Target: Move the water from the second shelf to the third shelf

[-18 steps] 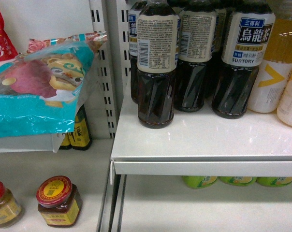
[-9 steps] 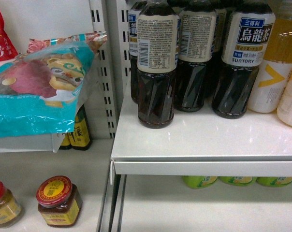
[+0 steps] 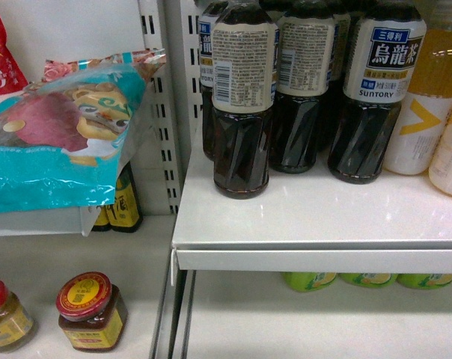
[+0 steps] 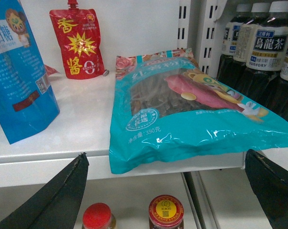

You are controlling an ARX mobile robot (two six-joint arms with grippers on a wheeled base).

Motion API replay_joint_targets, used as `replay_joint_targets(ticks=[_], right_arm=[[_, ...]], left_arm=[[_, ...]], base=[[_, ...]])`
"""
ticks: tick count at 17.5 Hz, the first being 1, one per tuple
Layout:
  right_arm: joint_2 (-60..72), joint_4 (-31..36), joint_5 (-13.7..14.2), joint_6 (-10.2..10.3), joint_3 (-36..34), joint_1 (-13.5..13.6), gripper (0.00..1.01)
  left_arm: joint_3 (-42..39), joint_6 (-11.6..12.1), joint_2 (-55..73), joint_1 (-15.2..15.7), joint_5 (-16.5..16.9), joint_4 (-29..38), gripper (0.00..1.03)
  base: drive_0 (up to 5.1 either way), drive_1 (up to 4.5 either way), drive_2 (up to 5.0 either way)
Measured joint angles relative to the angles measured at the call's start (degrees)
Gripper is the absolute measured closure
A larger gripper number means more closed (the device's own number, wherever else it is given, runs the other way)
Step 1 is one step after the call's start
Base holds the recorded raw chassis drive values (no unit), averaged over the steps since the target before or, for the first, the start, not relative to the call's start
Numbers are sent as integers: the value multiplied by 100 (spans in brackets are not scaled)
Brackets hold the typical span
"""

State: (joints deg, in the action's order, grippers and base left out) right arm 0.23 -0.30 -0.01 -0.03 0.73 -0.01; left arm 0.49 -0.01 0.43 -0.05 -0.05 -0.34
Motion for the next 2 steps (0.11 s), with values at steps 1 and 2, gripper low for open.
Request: replay_joint_targets(ticks=[1, 2], right_arm=[[0, 0, 0, 0, 0, 0, 3], [0, 0, 0, 0, 0, 0, 3]], left_arm=[[0, 0, 0, 0, 0, 0, 5], [0, 0, 0, 0, 0, 0, 5]], base=[[0, 0, 0], [0, 0, 0]])
